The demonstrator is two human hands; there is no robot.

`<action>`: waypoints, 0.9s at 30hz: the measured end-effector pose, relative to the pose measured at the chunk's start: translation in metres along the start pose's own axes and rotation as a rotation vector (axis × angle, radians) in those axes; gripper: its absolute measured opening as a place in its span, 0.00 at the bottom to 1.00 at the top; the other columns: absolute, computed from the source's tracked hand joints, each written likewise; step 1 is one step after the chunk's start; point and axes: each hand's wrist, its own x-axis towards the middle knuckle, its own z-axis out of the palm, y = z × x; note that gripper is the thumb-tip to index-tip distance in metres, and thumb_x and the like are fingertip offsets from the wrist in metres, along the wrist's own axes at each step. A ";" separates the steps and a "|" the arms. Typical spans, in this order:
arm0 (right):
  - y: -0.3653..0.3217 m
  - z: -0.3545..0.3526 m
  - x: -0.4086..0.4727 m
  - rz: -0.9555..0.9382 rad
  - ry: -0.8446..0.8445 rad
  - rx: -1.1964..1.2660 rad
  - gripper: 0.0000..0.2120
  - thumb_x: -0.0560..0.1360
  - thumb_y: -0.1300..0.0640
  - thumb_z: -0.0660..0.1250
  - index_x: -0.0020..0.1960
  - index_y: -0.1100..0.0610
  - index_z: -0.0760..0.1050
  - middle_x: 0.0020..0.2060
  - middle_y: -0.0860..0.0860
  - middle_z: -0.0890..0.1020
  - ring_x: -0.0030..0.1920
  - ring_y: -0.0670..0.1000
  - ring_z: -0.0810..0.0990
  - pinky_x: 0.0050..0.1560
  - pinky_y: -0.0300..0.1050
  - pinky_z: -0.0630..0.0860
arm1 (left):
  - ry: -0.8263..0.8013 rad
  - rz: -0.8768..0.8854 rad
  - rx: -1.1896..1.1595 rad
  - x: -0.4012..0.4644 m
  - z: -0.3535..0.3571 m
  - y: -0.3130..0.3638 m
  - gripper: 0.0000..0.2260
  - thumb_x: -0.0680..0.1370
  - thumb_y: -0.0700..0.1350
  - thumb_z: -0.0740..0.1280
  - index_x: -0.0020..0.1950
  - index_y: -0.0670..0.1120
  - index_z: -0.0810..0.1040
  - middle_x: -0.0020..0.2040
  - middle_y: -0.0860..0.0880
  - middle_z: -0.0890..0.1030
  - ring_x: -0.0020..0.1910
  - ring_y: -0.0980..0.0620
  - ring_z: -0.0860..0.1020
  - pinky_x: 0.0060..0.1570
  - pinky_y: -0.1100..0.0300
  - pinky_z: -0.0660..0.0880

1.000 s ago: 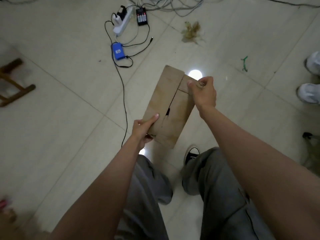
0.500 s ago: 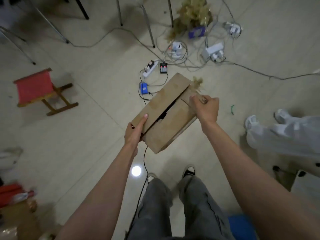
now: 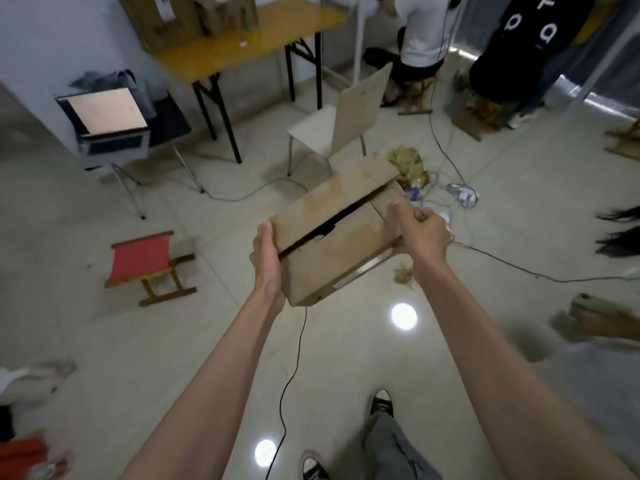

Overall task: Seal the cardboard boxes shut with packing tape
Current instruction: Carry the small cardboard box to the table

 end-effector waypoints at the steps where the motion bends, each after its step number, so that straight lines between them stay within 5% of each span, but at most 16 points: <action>1: -0.007 0.004 0.006 -0.011 -0.017 -0.006 0.20 0.74 0.42 0.71 0.58 0.56 0.77 0.48 0.51 0.81 0.45 0.55 0.83 0.42 0.56 0.84 | -0.009 -0.018 -0.027 0.011 0.001 0.011 0.42 0.58 0.84 0.65 0.67 0.64 0.76 0.71 0.50 0.74 0.66 0.47 0.78 0.63 0.42 0.76; 6: -0.042 0.023 0.047 -0.051 -0.107 -0.015 0.13 0.76 0.44 0.69 0.54 0.51 0.74 0.52 0.52 0.80 0.49 0.57 0.84 0.41 0.49 0.85 | -0.008 0.028 -0.040 0.015 0.029 0.091 0.44 0.57 0.82 0.68 0.67 0.61 0.77 0.68 0.49 0.78 0.63 0.46 0.80 0.60 0.44 0.79; 10: -0.076 0.032 0.086 -0.158 -0.191 -0.086 0.09 0.77 0.47 0.67 0.48 0.52 0.73 0.43 0.46 0.78 0.45 0.53 0.82 0.31 0.34 0.76 | 0.001 0.104 -0.025 0.025 0.060 0.139 0.38 0.64 0.68 0.73 0.71 0.53 0.72 0.60 0.46 0.83 0.55 0.46 0.84 0.40 0.53 0.82; 12: -0.091 0.037 0.110 -0.215 -0.212 -0.135 0.13 0.74 0.44 0.67 0.43 0.54 0.76 0.38 0.48 0.78 0.42 0.52 0.78 0.35 0.40 0.73 | -0.007 0.096 -0.024 0.036 0.074 0.158 0.37 0.66 0.65 0.74 0.72 0.51 0.72 0.59 0.45 0.84 0.53 0.45 0.85 0.37 0.54 0.81; 15: -0.107 0.048 0.147 -0.252 -0.177 -0.153 0.14 0.69 0.39 0.65 0.38 0.50 0.74 0.38 0.49 0.78 0.47 0.56 0.76 0.48 0.53 0.75 | 0.026 0.088 -0.044 0.053 0.094 0.181 0.33 0.70 0.61 0.74 0.71 0.49 0.73 0.58 0.45 0.85 0.52 0.45 0.86 0.38 0.53 0.82; 18: -0.129 0.060 0.173 -0.283 -0.203 -0.126 0.21 0.68 0.36 0.64 0.50 0.52 0.74 0.50 0.50 0.77 0.54 0.54 0.76 0.54 0.54 0.75 | 0.038 0.101 -0.039 0.065 0.116 0.204 0.27 0.74 0.59 0.72 0.69 0.48 0.76 0.55 0.45 0.86 0.50 0.46 0.86 0.38 0.54 0.82; 21: -0.153 0.073 0.193 -0.320 -0.217 -0.084 0.23 0.74 0.41 0.65 0.61 0.55 0.71 0.58 0.51 0.70 0.48 0.46 0.73 0.50 0.50 0.74 | 0.025 0.130 -0.012 0.074 0.133 0.227 0.16 0.79 0.58 0.67 0.60 0.48 0.82 0.49 0.47 0.87 0.46 0.48 0.86 0.44 0.55 0.82; 27: -0.189 0.105 0.232 -0.371 -0.198 -0.046 0.18 0.78 0.46 0.64 0.61 0.57 0.70 0.58 0.52 0.66 0.43 0.41 0.69 0.38 0.37 0.64 | 0.070 0.168 0.029 0.103 0.149 0.275 0.14 0.78 0.58 0.70 0.56 0.50 0.82 0.54 0.47 0.86 0.56 0.46 0.83 0.63 0.49 0.77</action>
